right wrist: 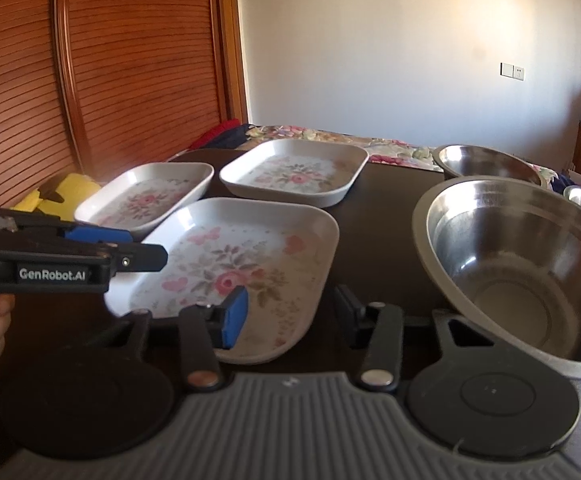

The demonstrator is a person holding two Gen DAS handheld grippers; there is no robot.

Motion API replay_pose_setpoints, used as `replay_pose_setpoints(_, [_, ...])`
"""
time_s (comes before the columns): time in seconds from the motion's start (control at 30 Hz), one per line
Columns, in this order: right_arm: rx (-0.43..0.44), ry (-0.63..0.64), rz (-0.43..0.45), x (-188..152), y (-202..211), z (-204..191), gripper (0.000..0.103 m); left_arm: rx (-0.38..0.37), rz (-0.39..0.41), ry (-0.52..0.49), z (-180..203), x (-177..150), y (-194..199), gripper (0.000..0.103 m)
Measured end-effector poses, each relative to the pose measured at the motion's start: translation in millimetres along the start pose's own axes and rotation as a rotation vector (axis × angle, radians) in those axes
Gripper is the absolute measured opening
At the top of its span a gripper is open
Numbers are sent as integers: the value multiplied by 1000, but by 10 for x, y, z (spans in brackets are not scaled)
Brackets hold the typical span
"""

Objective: Organize plates and bowls

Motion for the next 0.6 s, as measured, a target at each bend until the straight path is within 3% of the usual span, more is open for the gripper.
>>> replay_pose_setpoints(0.6, [-46,-22,-8,35,-140,-11,28,-7,-18,16,-24,-44,-118,23])
Point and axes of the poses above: each gripper's, at about its wrist camera, not at the fingertips, and y roughly against the way its jaws point, z to its right, x to its top, the point moved 2 cm from there along -y, roughly the way its jaws point, and after that the axes turned 12 degrees about -y, right-handed, at the moved point
